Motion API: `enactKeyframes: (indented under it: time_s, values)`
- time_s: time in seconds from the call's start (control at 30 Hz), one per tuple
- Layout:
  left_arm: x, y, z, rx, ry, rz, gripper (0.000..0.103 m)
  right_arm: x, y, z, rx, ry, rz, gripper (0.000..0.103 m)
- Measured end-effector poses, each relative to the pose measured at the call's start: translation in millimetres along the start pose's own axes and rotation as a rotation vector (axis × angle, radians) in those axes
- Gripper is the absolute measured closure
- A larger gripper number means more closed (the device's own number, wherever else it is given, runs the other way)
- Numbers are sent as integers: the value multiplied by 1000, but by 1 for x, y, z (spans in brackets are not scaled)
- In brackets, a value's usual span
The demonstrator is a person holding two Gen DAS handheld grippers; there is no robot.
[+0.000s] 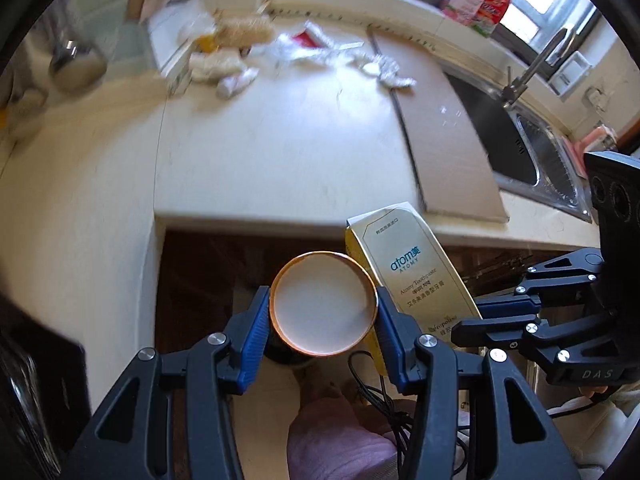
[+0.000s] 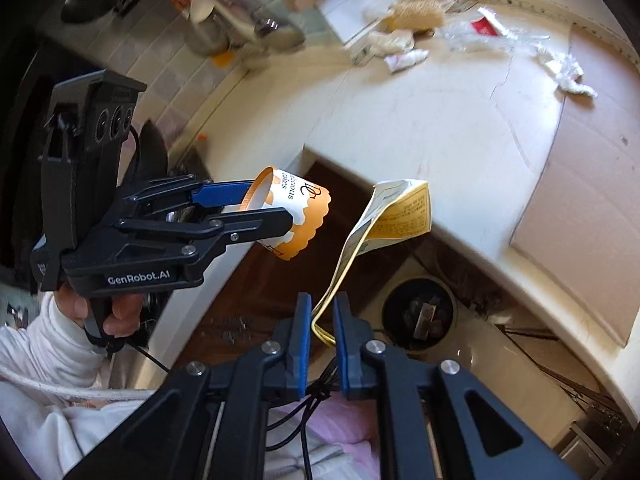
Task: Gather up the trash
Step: 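Carry the yellow box and round lid down over the floor bin with both tools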
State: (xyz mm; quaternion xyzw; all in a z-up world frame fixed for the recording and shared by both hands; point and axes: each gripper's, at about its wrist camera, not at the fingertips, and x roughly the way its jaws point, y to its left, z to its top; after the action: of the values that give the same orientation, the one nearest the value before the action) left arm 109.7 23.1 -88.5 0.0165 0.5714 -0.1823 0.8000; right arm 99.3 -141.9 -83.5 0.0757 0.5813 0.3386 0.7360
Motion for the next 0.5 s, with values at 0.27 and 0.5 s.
enactKeyframes:
  time_s: [0.27,0.5]
  values:
    - [78,2,-75,-64,99,49,55,93,-46,-70,67,97,-19,92]
    - [208,45,-129,-221,178,17,55,218,-111,-112,156,166,-98,93]
